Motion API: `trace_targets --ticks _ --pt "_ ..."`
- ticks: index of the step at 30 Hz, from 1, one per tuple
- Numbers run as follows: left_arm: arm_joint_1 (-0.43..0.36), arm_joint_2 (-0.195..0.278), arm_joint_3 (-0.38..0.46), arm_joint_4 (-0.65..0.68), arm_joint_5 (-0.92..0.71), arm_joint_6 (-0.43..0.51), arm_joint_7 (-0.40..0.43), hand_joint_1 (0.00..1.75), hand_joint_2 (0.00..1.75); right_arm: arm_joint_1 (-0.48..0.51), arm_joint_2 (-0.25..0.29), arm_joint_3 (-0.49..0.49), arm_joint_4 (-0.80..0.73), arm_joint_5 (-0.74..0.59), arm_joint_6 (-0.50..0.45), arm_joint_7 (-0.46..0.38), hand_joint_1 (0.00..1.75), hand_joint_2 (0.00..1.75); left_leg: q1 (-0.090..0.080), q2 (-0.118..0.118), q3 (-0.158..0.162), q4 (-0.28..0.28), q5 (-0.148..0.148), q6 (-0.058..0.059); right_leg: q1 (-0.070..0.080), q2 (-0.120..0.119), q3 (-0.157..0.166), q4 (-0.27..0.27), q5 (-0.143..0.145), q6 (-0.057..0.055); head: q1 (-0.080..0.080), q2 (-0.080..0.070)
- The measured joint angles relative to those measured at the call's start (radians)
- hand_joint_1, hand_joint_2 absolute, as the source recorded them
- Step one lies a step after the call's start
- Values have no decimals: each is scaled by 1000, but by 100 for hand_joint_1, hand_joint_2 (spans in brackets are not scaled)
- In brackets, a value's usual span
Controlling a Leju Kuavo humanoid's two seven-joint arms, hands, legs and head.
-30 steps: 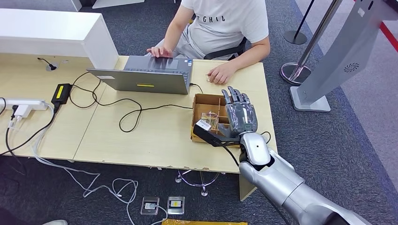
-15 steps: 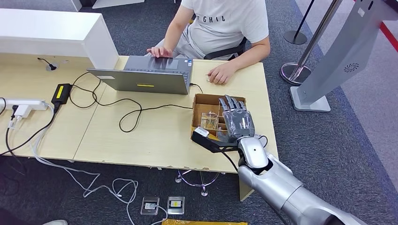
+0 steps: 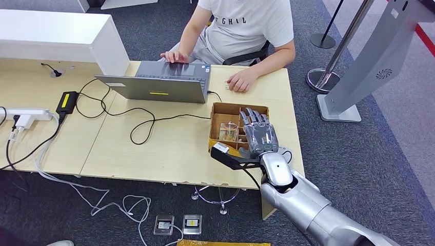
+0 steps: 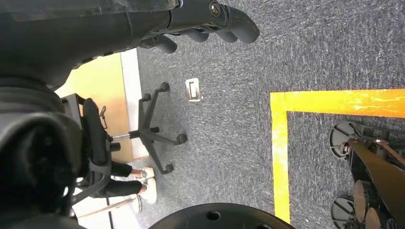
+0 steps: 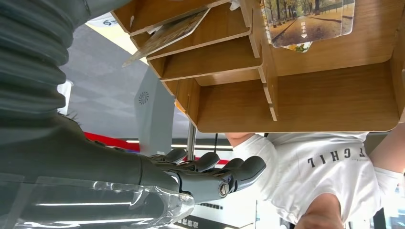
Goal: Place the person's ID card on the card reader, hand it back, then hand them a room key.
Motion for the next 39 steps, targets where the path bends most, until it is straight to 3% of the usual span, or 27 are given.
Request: trace_targets --ticks 32,34,36,38,39 --pt "0 3 0 0 2 -4 8 0 0 3 -12 10 15 9 15 34 2 175 0 0 0 0 0 0 0 0 0 0 0 0 0 0" --pt "0 3 0 0 2 -4 8 0 0 5 -14 10 15 12 18 35 27 175 0 0 0 0 0 0 0 0 0 0 0 0 0 0" --pt "0 3 0 0 2 -4 8 0 0 7 -16 10 15 14 20 36 111 175 0 0 0 0 0 0 0 0 0 0 0 0 0 0" --pt "0 3 0 0 2 -4 8 0 0 9 -16 10 17 15 25 35 174 175 0 0 0 0 0 0 0 0 0 0 0 0 0 0" --pt "0 4 0 0 2 -4 8 0 0 9 -16 10 17 15 28 34 175 175 0 0 0 0 0 0 0 0 0 0 0 0 0 0"
